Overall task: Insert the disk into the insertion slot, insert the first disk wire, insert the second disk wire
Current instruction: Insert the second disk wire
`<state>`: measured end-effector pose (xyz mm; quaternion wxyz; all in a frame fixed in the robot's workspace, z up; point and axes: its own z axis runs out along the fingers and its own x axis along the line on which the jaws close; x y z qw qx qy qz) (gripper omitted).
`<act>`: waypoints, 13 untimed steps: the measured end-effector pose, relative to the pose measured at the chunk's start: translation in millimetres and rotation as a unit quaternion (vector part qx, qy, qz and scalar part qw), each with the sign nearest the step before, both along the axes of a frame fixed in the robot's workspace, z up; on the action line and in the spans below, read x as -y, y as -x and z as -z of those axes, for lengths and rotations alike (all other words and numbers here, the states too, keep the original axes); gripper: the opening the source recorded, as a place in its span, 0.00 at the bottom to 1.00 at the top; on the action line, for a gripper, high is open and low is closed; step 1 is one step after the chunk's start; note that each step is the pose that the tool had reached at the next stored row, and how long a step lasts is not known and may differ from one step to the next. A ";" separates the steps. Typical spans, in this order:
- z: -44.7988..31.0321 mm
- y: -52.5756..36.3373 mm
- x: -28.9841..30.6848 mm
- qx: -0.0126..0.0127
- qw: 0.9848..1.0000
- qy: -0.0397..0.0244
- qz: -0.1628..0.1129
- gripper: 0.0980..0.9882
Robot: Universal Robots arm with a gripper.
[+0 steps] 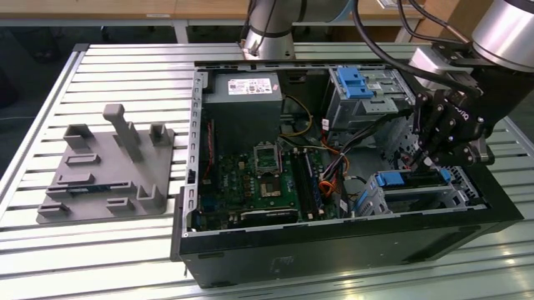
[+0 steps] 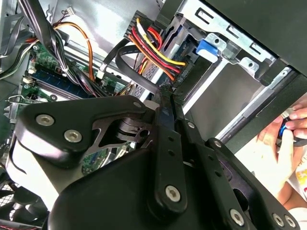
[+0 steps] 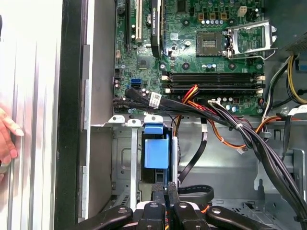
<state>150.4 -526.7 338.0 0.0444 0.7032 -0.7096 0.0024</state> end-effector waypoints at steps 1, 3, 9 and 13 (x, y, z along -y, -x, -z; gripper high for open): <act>0.2 0.0 0.1 0.000 1.000 0.000 0.000 0.05; 0.4 -0.2 0.1 0.000 1.000 0.000 0.001 0.05; 1.6 -0.4 0.2 0.000 1.000 0.000 0.004 0.05; 2.3 -0.7 0.5 0.000 1.000 0.000 0.007 0.05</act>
